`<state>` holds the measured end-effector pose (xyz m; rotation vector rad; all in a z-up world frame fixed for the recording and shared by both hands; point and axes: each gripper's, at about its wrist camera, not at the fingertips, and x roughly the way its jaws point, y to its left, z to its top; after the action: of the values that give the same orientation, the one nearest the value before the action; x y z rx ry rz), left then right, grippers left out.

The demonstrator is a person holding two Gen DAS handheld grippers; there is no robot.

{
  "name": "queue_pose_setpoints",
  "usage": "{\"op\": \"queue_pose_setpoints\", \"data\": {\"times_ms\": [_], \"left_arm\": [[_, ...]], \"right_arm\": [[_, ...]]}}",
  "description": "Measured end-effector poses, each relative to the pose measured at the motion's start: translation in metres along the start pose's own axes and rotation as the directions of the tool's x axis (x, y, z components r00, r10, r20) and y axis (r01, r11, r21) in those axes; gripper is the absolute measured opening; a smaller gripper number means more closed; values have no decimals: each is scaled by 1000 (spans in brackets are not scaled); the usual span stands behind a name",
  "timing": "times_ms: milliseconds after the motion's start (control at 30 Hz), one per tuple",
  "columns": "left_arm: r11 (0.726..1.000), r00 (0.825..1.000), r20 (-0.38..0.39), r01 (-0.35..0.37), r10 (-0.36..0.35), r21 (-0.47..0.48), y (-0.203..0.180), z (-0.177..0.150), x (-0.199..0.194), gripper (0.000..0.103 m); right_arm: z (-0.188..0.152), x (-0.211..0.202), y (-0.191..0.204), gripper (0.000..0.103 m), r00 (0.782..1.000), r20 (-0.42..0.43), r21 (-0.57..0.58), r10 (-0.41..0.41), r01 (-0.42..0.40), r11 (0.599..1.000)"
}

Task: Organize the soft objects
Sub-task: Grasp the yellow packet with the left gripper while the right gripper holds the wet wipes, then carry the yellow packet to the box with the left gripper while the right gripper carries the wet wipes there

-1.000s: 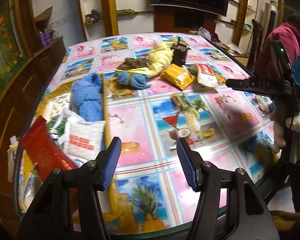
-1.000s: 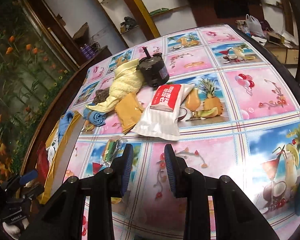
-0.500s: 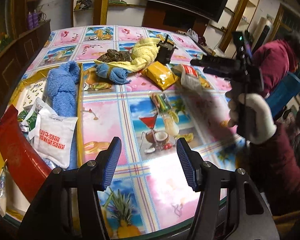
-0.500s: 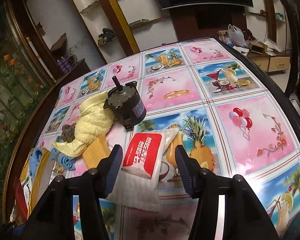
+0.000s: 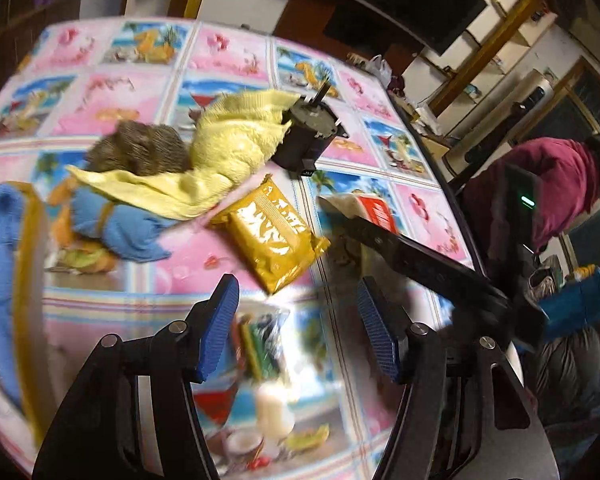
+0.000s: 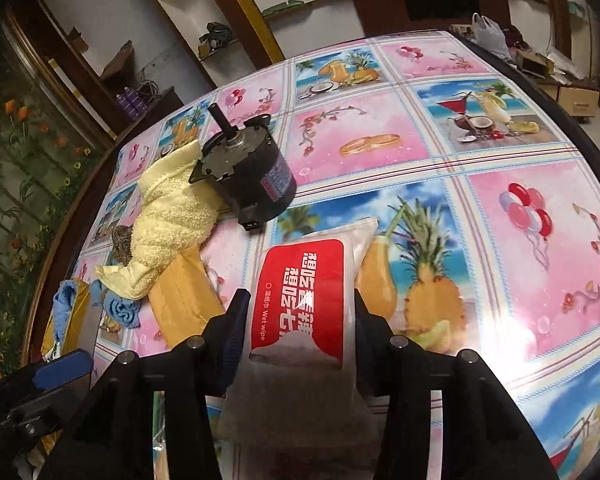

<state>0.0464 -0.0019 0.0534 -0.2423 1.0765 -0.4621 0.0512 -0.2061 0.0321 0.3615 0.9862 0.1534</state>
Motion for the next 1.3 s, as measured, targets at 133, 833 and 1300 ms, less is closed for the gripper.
{"op": "queue_pose_setpoints", "data": {"times_ms": [133, 833, 1300], "left_arm": [[999, 999, -5, -53, 53, -6, -6, 11, 30, 62], [973, 980, 22, -201, 200, 114, -18, 19, 64, 49], [999, 993, 115, 39, -37, -10, -8, -21, -35, 49]], "right_arm": [[-3, -6, -13, 48, 1000, -15, 40, 10, -9, 999], [-1, -1, -16, 49, 998, -29, 72, 51, -49, 996], [-3, -12, -14, 47, 995, 57, 87, 84, -88, 992]]}}
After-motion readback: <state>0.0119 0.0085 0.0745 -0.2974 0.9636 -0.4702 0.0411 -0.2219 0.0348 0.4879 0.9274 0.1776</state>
